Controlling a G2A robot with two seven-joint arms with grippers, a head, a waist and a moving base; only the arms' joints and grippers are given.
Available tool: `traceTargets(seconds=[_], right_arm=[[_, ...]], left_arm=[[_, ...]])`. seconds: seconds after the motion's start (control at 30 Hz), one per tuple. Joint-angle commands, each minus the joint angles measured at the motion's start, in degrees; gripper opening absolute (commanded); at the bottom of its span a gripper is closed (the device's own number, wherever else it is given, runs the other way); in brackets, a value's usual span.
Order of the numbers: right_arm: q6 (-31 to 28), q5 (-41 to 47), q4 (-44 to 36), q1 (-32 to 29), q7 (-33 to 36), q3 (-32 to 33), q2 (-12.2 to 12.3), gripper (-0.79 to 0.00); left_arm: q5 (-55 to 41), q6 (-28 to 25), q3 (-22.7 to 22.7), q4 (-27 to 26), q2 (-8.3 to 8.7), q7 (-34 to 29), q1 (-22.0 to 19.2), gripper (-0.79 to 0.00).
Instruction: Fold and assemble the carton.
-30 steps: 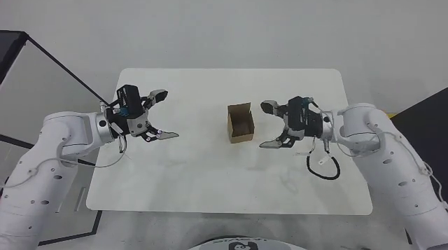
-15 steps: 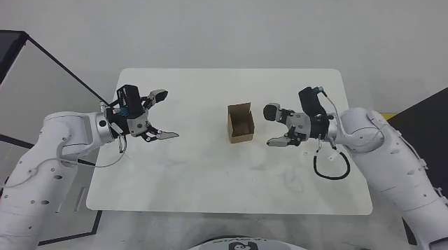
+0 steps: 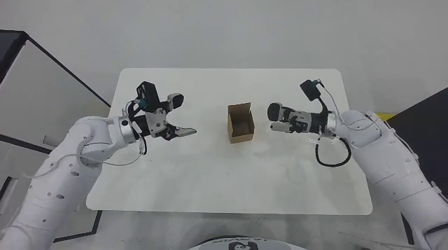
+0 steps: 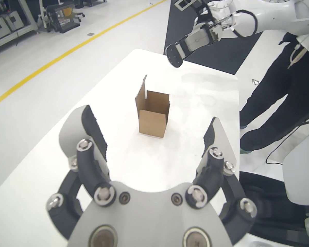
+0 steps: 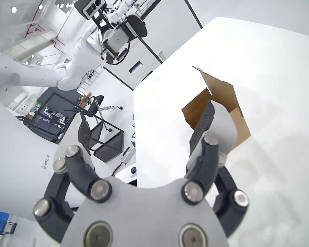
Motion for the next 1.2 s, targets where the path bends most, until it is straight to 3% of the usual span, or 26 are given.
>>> traceTargets(seconds=[0.0, 0.17, 0.33, 0.53, 0.77, 1.03, 1.17], right_arm=[[-0.05, -0.38, -0.20, -0.06, -0.09, 0.06, 0.02, -0.785], [-0.05, -0.38, -0.20, -0.06, -0.09, 0.06, 0.02, -0.785], [5.46, -2.10, 0.47, 0.25, -1.58, -1.10, -0.58, -0.785], [10.23, -2.50, 3.94, 2.56, -0.98, -3.70, -1.81, -0.785], [12.87, -2.87, 8.50, 5.14, -1.65, -6.97, -3.68, -0.785], [12.86, -2.90, 8.75, 5.27, -1.66, -7.09, -3.77, -0.785], [14.84, -4.35, 9.36, 5.24, -3.50, -8.44, -4.58, -0.785]], left_arm=[[0.15, -0.26, -0.05, -0.06, 0.01, 0.68, 0.04, -0.785], [0.11, -0.09, 0.07, -0.03, -0.01, 0.52, 0.15, -0.785], [-6.29, 2.44, 4.04, 1.33, -0.65, -5.01, -0.70, -0.785], [-16.40, 7.14, 12.98, 5.05, -2.73, -13.22, -6.70, -0.785], [-22.74, 10.05, 21.52, 12.48, -5.83, -16.32, -13.86, -0.785], [-22.65, 11.17, 22.05, 13.25, -6.10, -16.49, -14.36, -0.785], [-20.93, 15.28, 24.50, 13.58, -7.09, -16.01, -14.16, -0.785]])
